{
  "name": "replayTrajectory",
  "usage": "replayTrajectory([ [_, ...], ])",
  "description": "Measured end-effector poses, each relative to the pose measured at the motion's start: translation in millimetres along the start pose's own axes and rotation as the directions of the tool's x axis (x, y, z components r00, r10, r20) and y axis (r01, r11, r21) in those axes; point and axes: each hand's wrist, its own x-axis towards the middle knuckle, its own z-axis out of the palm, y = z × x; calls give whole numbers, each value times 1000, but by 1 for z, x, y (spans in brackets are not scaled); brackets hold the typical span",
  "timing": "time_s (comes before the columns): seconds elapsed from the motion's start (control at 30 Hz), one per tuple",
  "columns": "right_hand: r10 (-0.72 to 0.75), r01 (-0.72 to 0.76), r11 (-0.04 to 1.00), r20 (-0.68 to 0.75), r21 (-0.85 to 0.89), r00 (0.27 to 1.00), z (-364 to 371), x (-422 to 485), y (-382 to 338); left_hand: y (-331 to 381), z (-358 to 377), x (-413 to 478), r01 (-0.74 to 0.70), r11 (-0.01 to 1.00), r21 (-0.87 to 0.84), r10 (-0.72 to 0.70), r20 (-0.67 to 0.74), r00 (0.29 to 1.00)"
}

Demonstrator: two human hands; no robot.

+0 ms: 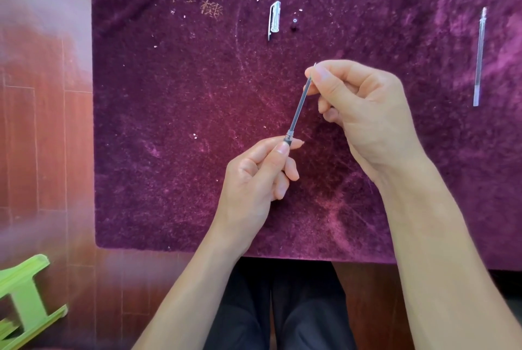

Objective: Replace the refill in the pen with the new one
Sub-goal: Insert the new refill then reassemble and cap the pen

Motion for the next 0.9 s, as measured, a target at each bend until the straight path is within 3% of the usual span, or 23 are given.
replayTrajectory([
  [0.57,-17,34,996,204,-79,979,13,-9,9,12,-7,15,3,998,-65,-4,-20,1000],
  [0.9,0,23,995,228,-95,974,11,9,2,21,-6,31,11,996,-91,-14,-33,999],
])
